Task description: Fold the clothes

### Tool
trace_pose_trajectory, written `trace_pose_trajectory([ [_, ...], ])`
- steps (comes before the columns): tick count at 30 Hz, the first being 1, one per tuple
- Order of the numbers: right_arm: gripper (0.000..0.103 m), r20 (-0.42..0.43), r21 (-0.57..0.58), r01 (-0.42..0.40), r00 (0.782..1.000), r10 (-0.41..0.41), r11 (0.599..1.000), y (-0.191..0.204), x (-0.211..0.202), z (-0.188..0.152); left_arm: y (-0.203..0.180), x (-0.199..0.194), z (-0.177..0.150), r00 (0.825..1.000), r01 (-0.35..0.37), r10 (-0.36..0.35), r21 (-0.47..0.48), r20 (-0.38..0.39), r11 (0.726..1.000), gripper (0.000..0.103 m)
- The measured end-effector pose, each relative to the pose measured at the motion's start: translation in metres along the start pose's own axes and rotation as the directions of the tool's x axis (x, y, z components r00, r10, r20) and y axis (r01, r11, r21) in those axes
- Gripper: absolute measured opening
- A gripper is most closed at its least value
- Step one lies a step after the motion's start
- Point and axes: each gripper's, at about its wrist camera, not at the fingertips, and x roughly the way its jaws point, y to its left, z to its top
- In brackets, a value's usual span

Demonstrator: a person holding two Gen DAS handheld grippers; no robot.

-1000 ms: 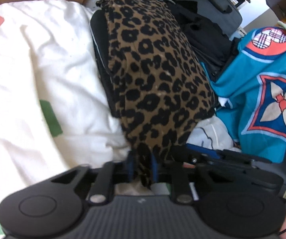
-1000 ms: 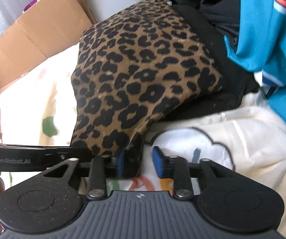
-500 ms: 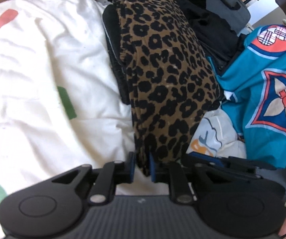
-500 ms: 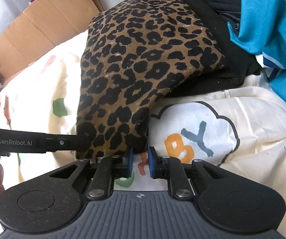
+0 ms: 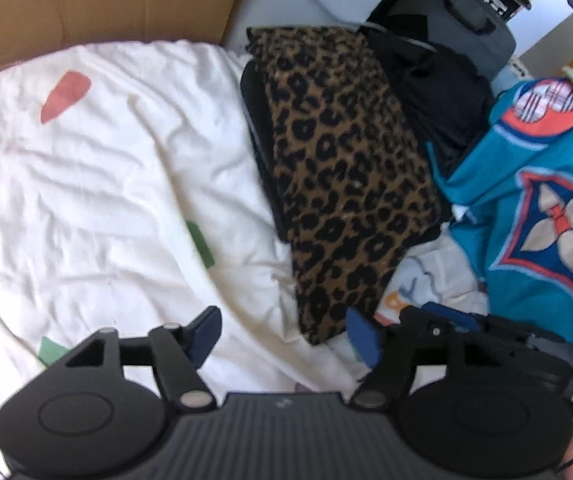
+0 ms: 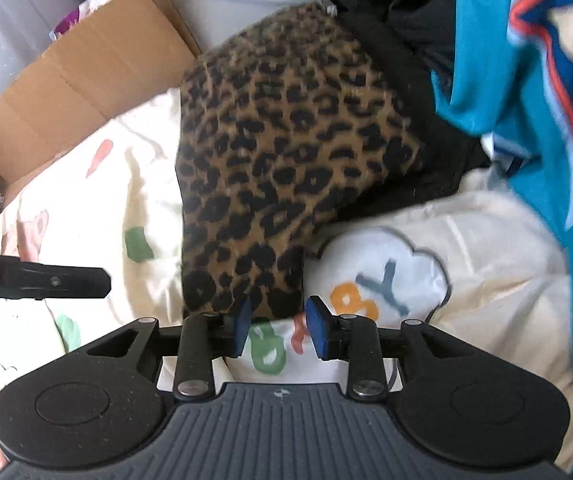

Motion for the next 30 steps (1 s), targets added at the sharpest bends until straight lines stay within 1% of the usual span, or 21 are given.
trace_pose_trajectory([
  [1, 0.065, 0.0, 0.002, 0.004, 1.0, -0.004, 1.0, 0.002, -0.005, 0.003, -0.002, -0.005, 0.002, 1.0, -0.008, 0.008, 0.003, 0.005, 1.0, 0.079],
  [3, 0.074, -0.001, 0.008, 0.012, 1.0, -0.012, 1.0, 0.005, -0.016, 0.01, -0.006, -0.016, 0.007, 1.0, -0.022, 0.022, 0.008, 0.01, 1.0, 0.082],
  [8, 0.079, -0.003, 0.023, 0.031, 1.0, -0.031, 0.999, 0.014, -0.042, 0.026, -0.014, -0.046, 0.013, 0.998, -0.062, 0.062, 0.013, 0.004, 0.998, 0.092],
  [10, 0.085, -0.004, 0.029, 0.039, 0.999, -0.039, 0.999, 0.017, -0.052, 0.032, -0.017, -0.062, 0.015, 0.997, -0.082, 0.082, 0.013, 0.012, 0.997, 0.093],
  [14, 0.088, -0.01, 0.036, 0.053, 0.999, -0.053, 0.998, 0.026, -0.076, 0.043, -0.021, -0.094, 0.017, 0.993, -0.118, 0.118, 0.01, 0.022, 0.993, 0.096],
  [17, 0.094, -0.001, 0.037, 0.062, 0.998, -0.062, 0.997, 0.033, -0.094, 0.05, -0.024, -0.12, 0.018, 0.989, -0.146, 0.145, 0.005, 0.036, 0.989, 0.097],
  [19, 0.097, 0.021, 0.032, 0.075, 0.997, -0.076, 0.997, 0.037, -0.106, 0.055, -0.027, -0.14, 0.019, 0.986, -0.161, 0.16, 0.012, 0.052, 0.987, 0.098],
  [22, 0.101, 0.028, 0.054, 0.094, 0.995, -0.096, 0.994, 0.039, -0.12, 0.061, -0.029, -0.166, 0.02, 0.981, -0.184, 0.182, 0.018, 0.073, 0.983, 0.099],
  [25, 0.102, 0.042, 0.047, 0.095, 0.994, -0.097, 0.994, 0.045, -0.138, 0.066, -0.026, -0.189, 0.02, 0.98, -0.18, 0.18, -0.015, 0.081, 0.984, 0.1],
  [30, 0.102, 0.049, 0.041, 0.098, 0.994, -0.1, 0.994, 0.056, -0.165, 0.075, -0.024, -0.222, 0.014, 0.969, -0.236, 0.236, -0.019, 0.068, 0.972, 0.1],
])
